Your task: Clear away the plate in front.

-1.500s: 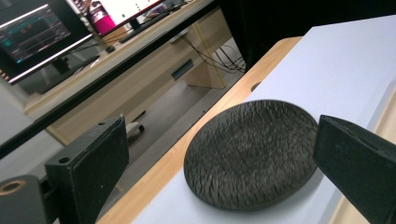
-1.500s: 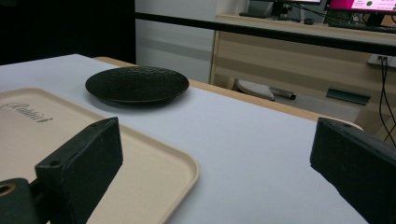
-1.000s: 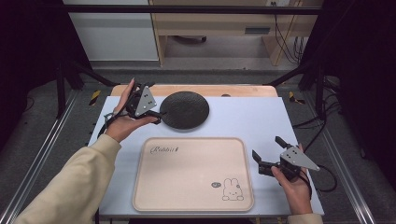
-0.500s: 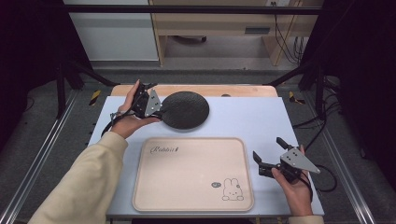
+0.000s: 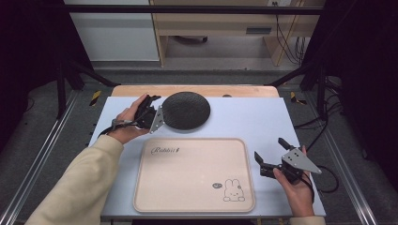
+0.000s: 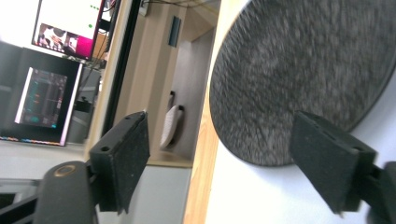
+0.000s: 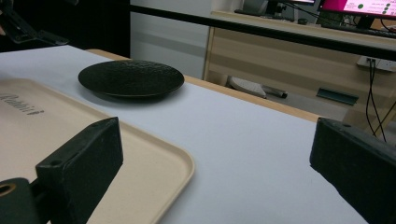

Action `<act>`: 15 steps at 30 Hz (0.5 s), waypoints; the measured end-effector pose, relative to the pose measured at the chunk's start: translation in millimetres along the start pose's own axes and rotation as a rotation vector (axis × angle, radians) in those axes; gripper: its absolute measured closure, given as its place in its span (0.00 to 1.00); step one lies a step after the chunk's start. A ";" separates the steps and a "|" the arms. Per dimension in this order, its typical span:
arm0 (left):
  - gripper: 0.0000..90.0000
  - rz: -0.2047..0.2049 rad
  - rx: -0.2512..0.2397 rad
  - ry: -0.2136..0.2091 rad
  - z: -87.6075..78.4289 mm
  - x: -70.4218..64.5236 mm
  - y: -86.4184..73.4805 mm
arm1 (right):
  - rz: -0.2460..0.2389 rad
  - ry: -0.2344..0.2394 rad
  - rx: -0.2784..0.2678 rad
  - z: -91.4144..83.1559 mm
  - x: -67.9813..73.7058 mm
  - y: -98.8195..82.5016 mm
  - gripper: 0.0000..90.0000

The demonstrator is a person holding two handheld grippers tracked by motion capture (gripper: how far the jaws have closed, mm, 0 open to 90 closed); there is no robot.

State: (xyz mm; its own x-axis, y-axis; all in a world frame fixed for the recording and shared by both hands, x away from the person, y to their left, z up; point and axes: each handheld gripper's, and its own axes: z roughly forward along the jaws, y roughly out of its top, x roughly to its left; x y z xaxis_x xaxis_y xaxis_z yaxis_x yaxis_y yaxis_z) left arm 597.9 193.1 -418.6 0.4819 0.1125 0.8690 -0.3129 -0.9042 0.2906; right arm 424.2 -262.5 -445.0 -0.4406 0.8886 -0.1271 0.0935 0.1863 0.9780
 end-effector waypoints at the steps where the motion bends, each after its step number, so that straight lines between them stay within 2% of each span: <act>1: 0.25 0.025 0.000 -0.002 1.9 -2.6 -1.2 | 0.000 0.000 -0.001 0.0 -0.1 0.0 0.03; 2: 0.27 0.041 0.006 -0.005 2.7 -4.2 -2.0 | 0.000 -0.003 -0.002 0.0 -0.3 0.1 0.03; 5: 0.29 0.049 0.009 -0.021 5.7 -10.3 -3.5 | 0.001 -0.004 -0.003 -0.2 -0.9 -0.1 0.03; 12: 0.33 0.191 0.034 -0.066 11.8 -29.7 -5.0 | 0.004 -0.009 -0.003 -0.8 -2.3 -0.3 0.03; 15: 0.35 0.215 0.040 -0.078 14.6 -33.7 -6.5 | 0.003 -0.010 -0.002 -0.8 -2.4 -0.5 0.03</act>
State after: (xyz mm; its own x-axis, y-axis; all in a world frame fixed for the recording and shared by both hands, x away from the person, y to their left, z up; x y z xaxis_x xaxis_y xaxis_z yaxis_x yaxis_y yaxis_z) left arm 595.6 189.2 -455.6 0.4698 -0.1148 0.8753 -0.3832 -0.9197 0.0851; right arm 424.5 -265.1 -445.0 -0.4315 0.8933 -0.1263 0.0927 0.1831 0.9787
